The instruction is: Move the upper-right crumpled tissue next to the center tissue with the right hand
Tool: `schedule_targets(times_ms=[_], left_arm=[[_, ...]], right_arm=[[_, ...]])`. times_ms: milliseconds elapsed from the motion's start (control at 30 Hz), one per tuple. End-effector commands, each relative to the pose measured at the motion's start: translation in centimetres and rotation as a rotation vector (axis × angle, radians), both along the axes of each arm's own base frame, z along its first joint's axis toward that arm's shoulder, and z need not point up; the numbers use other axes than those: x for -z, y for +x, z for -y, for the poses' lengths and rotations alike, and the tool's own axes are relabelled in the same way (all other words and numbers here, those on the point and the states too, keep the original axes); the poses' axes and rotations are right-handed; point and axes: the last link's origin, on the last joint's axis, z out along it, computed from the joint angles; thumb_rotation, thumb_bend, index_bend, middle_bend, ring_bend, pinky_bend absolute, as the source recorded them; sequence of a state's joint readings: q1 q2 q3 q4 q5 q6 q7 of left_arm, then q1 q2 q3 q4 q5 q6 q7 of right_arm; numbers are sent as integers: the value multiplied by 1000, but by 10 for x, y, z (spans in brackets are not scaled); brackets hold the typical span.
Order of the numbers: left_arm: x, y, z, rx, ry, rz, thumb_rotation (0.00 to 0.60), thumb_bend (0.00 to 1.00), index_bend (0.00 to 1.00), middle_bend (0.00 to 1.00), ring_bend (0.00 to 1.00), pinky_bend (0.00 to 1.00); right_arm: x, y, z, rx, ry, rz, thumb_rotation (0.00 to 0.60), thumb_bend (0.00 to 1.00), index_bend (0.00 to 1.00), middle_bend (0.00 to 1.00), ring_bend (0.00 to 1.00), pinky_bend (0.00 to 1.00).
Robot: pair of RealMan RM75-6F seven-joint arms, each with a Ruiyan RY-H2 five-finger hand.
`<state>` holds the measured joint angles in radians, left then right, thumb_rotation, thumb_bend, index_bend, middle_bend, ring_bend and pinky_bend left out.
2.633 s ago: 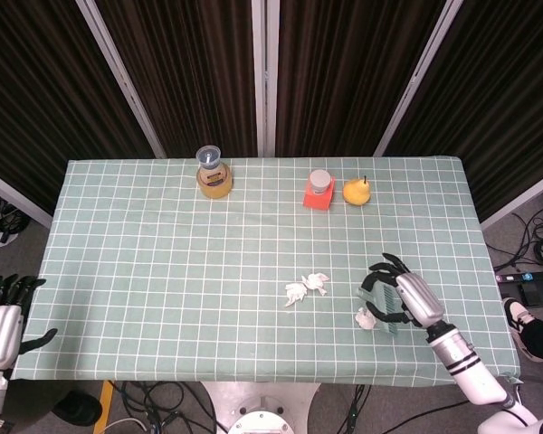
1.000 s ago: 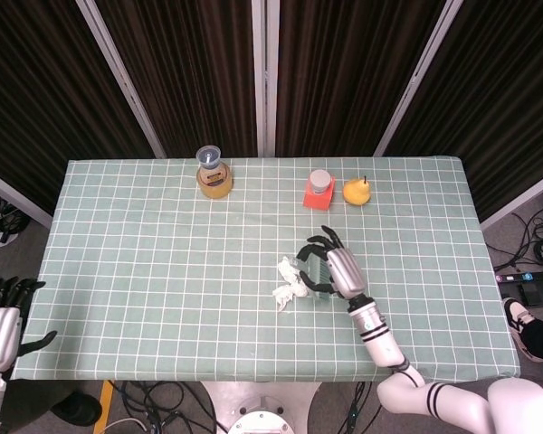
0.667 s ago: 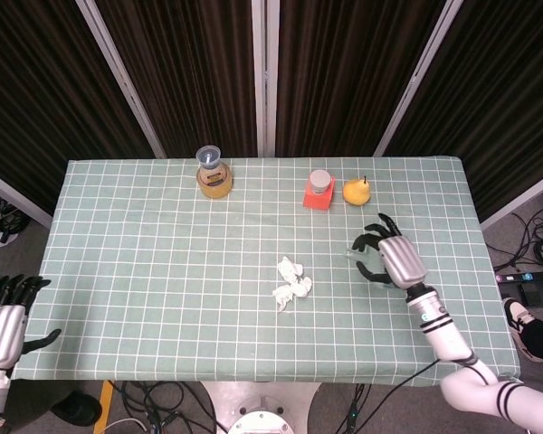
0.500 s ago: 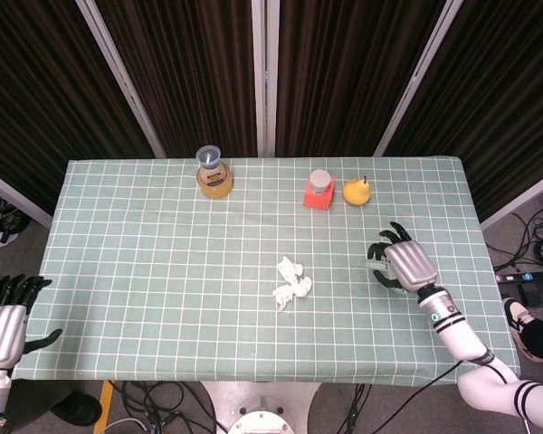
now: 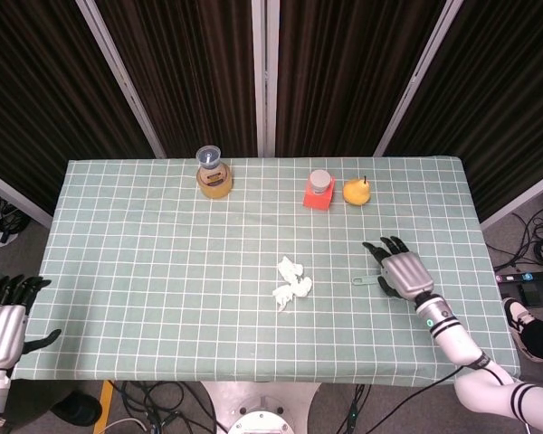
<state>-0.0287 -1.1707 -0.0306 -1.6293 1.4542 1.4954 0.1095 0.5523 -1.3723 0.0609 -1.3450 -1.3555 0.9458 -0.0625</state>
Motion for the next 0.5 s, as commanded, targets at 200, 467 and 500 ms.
schedule_targets(times_ms=[200, 467, 500], left_arm=[[4, 2, -5, 26, 4, -9, 600, 8, 204, 170, 111, 78], [9, 10, -12, 64, 9, 0, 600, 7, 204, 170, 111, 78], [11, 10, -13, 70, 6, 0, 600, 7, 204, 170, 111, 78]], right_arm=[[-87, -16, -65, 6, -286, 90, 600, 419, 37, 88, 0, 0], [-114, -33, -135, 57, -419, 155, 600, 418, 0, 32, 0, 0], [-114, -36, -140, 72, -422, 165, 600, 418, 0, 32, 0, 0]])
